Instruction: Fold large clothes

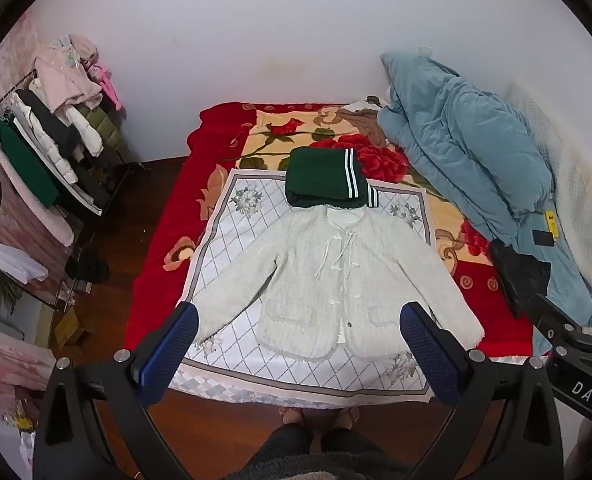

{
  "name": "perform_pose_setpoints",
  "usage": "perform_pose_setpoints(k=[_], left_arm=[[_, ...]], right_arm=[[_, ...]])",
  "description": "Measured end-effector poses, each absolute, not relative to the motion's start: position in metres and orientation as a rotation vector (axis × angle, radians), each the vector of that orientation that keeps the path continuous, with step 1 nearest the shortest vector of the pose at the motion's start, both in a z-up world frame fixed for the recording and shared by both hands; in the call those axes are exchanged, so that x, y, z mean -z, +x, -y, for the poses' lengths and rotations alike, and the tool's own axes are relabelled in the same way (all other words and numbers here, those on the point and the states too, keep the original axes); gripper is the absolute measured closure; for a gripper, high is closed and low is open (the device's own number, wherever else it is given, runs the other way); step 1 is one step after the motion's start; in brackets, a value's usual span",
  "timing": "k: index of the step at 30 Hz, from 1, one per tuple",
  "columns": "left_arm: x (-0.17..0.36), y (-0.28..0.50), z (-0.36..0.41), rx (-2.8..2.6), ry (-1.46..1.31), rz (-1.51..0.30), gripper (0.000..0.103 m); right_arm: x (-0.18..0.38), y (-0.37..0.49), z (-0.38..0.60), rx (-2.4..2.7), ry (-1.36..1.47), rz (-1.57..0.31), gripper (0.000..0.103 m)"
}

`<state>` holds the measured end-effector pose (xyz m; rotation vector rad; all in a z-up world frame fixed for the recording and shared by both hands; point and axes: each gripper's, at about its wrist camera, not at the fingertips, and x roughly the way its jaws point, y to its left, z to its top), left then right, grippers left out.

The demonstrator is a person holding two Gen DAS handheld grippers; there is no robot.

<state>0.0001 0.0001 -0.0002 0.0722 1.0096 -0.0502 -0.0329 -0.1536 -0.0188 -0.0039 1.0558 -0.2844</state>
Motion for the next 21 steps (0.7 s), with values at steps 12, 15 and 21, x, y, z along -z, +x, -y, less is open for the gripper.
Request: perform_pose_setpoints(k=[12,15,21], left_arm=[[0.000,0.000,0.003,0.048,0.071,-1.009,0.000],[0.009,-0.009,-0.005,0.045,0.068,-1.007,0.000],[0.006,-0.006,-0.005,0.045,0.065,-1.011,0.000]], right_arm=[[0.019,-0.029,0.151,0.289,-0.015,-1.052,0.000],[0.018,-0.029,0.151,0.289,-0.019,-1.052,0.000],[0.018,-0.027,0.152,0.286,-0.016,-1.056,0.000]])
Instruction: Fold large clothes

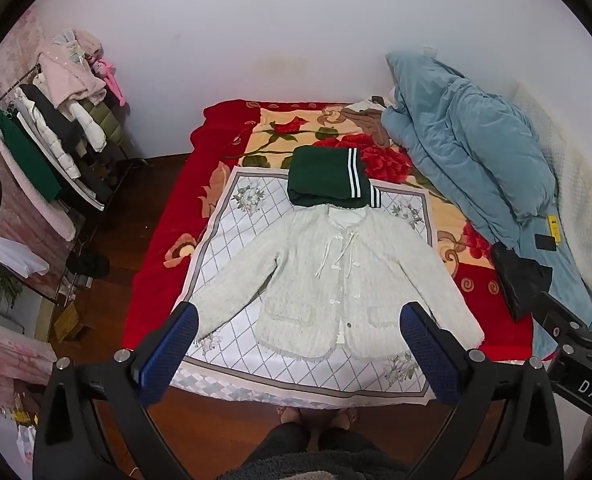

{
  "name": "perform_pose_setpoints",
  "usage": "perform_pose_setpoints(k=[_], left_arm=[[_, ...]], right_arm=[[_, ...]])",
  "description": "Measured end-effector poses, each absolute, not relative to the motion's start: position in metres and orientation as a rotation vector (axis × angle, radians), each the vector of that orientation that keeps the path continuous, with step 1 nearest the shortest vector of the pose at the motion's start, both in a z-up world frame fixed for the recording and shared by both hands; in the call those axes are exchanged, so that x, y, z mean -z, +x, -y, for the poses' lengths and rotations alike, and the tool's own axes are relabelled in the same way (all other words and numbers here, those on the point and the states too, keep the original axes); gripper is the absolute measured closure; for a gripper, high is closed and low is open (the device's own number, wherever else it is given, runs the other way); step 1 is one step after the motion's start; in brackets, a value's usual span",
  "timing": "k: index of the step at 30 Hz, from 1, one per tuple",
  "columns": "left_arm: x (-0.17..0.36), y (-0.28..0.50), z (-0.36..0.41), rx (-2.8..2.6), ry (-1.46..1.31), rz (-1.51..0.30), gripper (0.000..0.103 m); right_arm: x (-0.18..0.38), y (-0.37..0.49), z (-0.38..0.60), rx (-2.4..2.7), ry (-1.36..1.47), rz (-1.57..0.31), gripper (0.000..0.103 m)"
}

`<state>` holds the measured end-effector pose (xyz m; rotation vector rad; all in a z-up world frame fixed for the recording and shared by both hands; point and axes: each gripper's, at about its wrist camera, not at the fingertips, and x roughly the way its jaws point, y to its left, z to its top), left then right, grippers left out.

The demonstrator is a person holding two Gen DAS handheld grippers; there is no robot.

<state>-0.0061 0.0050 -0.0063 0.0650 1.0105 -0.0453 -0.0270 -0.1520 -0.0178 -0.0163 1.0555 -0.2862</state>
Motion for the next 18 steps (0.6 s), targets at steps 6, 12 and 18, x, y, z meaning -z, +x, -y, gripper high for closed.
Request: perform_pose_setpoints(k=[6,12,18], left_arm=[[0.0060,-0.0045,-0.0071,0.042,0.059,-1.014,0.000],[0.0034,-0.0020,-0.0047,0.041,0.056,-1.014,0.000],[0.0029,-0.0018,-0.0050,0.041,0.058,-1.011,0.000]], right_arm=[[0.0187,-0.0246,0.1520,0.287,-0.017,-1.057,0.000],[0.0186,-0.0215,0.1503,0.284,-0.016,-1.058,0.000],[0.0194,-0.0222,0.1500,0.284,-0.017,-1.058,0.000]])
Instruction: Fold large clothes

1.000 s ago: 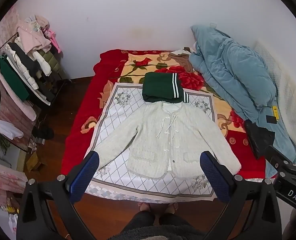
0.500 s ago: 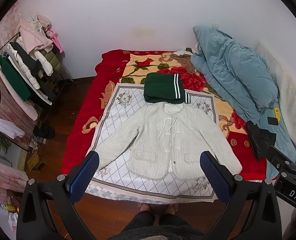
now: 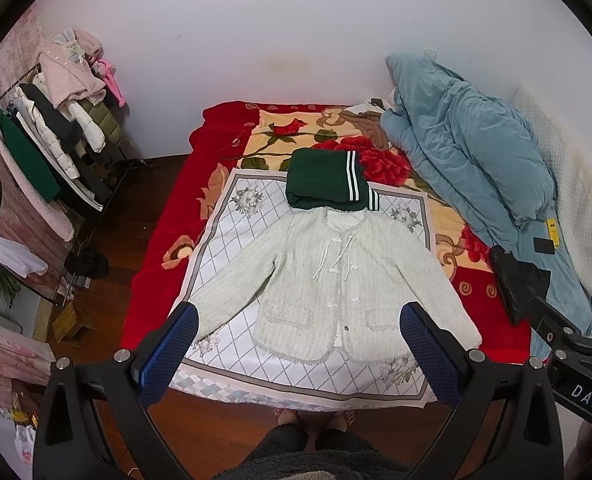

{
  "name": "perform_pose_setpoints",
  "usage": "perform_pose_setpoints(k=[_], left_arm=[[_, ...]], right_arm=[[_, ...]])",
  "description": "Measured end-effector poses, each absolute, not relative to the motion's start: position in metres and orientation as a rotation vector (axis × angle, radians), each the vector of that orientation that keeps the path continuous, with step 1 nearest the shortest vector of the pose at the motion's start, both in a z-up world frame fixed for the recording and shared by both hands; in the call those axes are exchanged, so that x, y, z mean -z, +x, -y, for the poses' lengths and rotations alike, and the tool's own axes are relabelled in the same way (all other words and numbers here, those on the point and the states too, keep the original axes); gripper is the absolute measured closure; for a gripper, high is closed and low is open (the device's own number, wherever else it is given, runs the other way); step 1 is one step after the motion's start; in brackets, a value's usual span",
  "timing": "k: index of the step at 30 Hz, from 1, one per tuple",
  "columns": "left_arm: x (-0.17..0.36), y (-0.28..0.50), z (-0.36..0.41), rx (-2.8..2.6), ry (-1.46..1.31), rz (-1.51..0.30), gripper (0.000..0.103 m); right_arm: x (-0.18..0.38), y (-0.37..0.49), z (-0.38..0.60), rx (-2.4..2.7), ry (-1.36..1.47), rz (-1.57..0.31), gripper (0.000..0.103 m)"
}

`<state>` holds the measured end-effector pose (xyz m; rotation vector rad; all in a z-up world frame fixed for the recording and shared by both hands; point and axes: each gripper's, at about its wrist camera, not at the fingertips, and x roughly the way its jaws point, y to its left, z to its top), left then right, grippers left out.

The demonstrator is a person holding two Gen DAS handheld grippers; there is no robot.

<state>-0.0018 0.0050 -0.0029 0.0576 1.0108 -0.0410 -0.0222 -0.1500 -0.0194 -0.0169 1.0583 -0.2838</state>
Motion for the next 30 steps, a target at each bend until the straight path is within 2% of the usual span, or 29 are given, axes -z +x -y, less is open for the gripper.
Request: perform_pose_setpoints(k=[30], left_arm=[[-0.004,0.005,0.001,0.044,0.053,-1.003,0.000]], right_arm=[[0.022,-0.013,0.134,0.278,-0.014,-1.052,0.000]])
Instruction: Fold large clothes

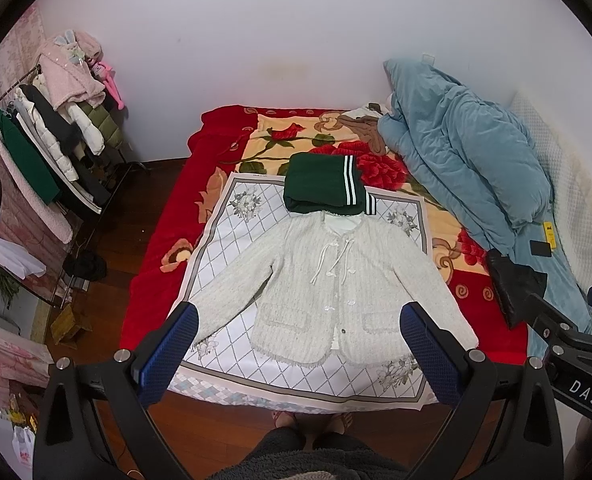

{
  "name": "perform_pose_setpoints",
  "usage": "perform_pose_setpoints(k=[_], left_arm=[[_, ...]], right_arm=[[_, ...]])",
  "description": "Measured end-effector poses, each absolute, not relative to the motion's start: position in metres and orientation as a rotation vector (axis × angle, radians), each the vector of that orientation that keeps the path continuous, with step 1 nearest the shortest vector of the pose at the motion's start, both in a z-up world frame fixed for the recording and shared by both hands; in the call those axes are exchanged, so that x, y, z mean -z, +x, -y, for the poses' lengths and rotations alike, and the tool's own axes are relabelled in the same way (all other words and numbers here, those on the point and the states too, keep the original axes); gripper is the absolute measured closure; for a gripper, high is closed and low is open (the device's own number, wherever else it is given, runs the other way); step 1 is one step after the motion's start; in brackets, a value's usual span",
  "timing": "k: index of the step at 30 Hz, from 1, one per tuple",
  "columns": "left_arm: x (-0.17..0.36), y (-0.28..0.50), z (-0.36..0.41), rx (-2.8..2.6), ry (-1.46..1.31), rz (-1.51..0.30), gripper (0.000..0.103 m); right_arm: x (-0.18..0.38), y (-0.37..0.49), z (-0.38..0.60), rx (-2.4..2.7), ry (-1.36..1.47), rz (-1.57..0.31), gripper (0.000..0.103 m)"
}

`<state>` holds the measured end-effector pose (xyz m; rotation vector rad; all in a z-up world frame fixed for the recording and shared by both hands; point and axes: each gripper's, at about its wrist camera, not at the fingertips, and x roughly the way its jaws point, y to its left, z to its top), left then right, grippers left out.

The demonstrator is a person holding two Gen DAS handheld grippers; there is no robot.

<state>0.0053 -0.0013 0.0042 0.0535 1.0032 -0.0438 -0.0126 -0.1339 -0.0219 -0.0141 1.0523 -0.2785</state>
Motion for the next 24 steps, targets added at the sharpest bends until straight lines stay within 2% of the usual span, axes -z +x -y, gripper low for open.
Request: perform_pose_setpoints(k=[24], left_arm=[[-0.0132,0.0073,0.0089,0.051,0.047,-1.005,0.000]], right_arm=[[0.0183,-0.0112,0.1314,0.280,-0.016,-1.051,0.000]])
